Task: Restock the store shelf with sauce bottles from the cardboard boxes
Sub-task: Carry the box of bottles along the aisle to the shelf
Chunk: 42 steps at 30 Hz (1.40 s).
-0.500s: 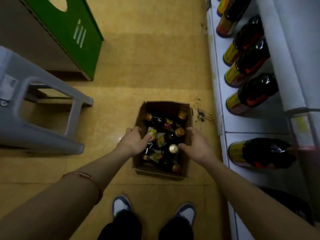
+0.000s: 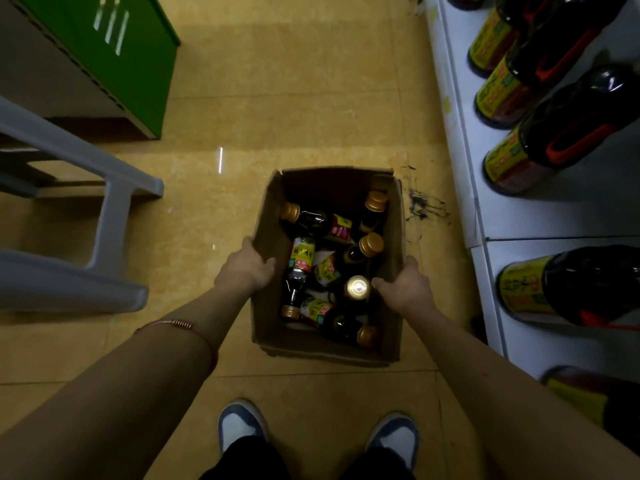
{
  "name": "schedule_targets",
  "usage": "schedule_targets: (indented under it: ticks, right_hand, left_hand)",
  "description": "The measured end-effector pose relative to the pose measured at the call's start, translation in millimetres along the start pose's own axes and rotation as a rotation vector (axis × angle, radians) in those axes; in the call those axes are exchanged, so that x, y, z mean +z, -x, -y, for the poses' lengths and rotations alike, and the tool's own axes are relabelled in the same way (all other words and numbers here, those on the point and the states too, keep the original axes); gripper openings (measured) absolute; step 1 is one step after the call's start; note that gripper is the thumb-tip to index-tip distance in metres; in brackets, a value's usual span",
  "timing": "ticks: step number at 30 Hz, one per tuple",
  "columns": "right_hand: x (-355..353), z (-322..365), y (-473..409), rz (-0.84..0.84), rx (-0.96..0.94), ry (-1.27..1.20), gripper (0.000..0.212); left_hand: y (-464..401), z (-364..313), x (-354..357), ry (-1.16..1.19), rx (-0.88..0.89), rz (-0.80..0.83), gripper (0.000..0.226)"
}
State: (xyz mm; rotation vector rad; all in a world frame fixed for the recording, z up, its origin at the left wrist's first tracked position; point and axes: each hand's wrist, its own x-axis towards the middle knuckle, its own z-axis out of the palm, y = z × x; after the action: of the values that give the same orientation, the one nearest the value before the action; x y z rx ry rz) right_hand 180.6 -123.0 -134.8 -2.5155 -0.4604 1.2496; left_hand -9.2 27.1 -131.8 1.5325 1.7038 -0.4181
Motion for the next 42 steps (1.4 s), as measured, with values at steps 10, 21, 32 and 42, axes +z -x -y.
schedule_targets:
  ticks: [10, 21, 32, 42]
  right_hand:
    - [12.3, -11.1, -22.5, -0.092, 0.047, 0.083, 0.029]
    - [-29.9, 11.5, 40.3, 0.038, -0.150, 0.490, 0.025]
    - [-107.0, 76.2, 163.3, 0.014, -0.186, 0.387, 0.016]
    - [-200.1, 205.1, 268.3, -0.075, -0.236, 0.387, 0.029]
  left_hand:
    - [-20.6, 10.9, 7.0, 0.073, -0.133, 0.154, 0.038]
    - [29.3, 17.4, -29.8, -0.141, 0.186, 0.063, 0.031]
    - [168.3, 22.9, -147.1, -0.209, 0.199, 0.002, 0.028]
    - [244.2, -37.1, -315.6, -0.251, 0.322, -0.014, 0.027]
